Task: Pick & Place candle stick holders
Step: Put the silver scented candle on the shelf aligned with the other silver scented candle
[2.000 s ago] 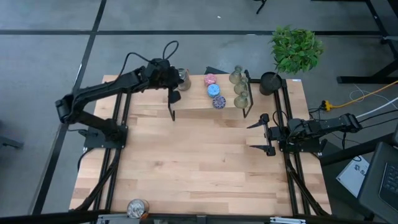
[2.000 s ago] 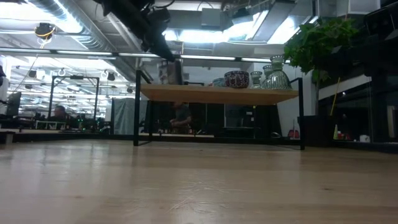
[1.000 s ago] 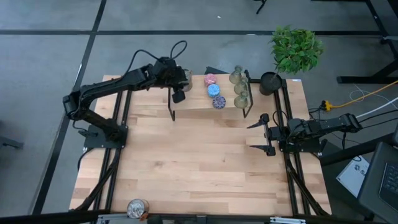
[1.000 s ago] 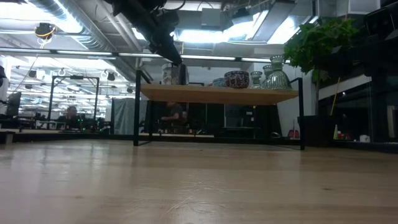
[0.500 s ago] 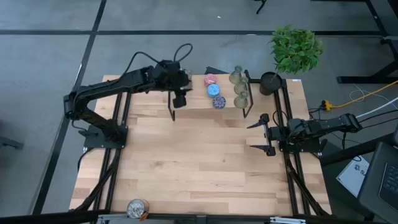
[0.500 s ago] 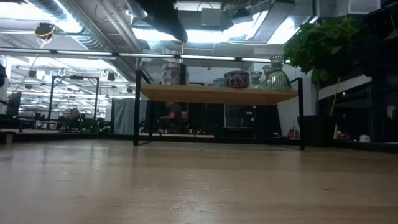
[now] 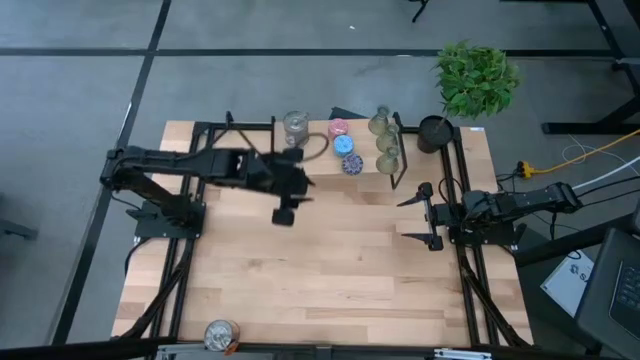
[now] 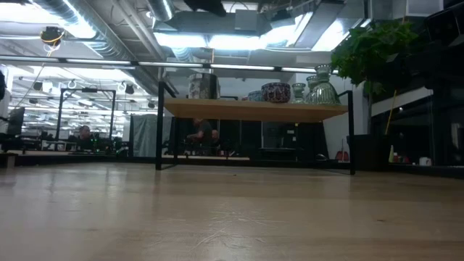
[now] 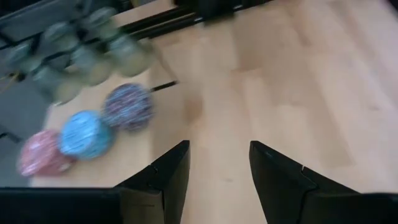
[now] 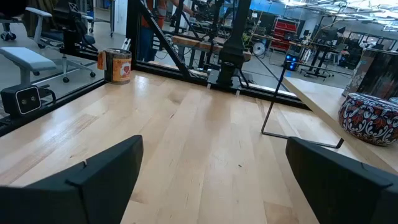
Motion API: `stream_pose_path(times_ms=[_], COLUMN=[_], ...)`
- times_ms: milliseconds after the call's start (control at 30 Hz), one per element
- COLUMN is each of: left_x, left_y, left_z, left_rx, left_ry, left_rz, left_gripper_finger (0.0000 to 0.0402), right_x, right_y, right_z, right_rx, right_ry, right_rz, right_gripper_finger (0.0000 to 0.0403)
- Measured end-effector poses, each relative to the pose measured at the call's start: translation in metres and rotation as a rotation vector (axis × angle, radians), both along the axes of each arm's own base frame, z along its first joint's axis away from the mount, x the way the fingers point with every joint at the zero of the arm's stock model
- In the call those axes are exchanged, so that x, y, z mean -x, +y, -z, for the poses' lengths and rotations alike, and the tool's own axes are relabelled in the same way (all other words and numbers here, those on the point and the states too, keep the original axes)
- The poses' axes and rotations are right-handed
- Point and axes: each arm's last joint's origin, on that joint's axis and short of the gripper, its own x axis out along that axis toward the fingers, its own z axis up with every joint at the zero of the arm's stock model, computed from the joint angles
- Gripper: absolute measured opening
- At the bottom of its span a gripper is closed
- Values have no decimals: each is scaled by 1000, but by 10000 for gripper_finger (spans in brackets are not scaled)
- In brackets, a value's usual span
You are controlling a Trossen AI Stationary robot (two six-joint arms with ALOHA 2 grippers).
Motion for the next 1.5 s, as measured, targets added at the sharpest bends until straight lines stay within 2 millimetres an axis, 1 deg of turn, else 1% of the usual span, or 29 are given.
stream_pose_path(times_ms=[133,233,367,500,667,800,933,1033,1167,1300,1400,1500], left_x=[2,8,22,41,73,105,137,161,188,206,211,210], left_y=[-31,-55,-87,-122,-164,-195,-222,-239,-261,-292,-315,-332], left_z=[1,4,10,14,19,22,23,22,22,35,55,78], left_rx=[27,34,28,80,202,309,431,504,573,583,535,479], left_ry=[12,49,139,210,307,397,451,456,394,377,396,448], left_rz=[78,151,259,321,317,267,218,180,152,223,279,308], left_gripper_finger=[160,160,161,159,161,159,157,157,157,157,157,157], right_x=[0,0,0,0,0,0,0,0,0,0,0,0], right_y=[0,0,0,0,0,0,0,0,0,0,0,0], right_z=[0,0,0,0,0,0,0,0,0,0,0,0], right_rx=[0,0,0,0,0,0,0,0,0,0,0,0], right_ry=[0,0,0,0,0,0,0,0,0,0,0,0], right_rz=[0,-1,0,0,0,0,0,0,0,0,0,0], right_gripper_finger=[398,398,398,398,398,398,398,398,398,398,398,398])
